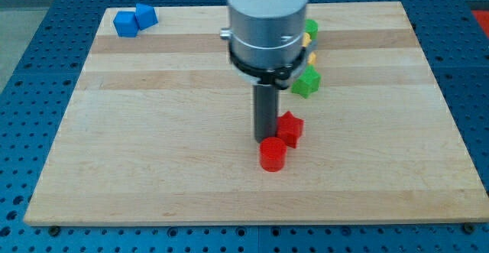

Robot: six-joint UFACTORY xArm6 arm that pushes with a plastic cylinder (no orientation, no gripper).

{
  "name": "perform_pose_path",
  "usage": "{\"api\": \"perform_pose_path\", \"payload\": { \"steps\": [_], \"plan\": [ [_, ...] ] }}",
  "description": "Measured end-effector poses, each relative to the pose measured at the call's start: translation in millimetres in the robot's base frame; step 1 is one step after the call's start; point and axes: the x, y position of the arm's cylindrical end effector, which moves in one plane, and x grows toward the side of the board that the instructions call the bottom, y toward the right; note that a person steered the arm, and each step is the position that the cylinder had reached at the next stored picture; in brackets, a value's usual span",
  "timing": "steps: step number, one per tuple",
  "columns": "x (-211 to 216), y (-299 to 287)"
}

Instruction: Slide the red star towards the bottom right corner of the board

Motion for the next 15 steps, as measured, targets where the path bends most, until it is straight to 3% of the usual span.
{"api": "perform_pose_path", "payload": {
  "steps": [3,6,7,10,13,15],
  "plan": [
    [12.1,77.7],
    [-3.4,6.5],
    [-6.3,47.9],
    [-25.9,75.3],
    [45.5,144.9],
    [35.2,136.6]
  ]
}}
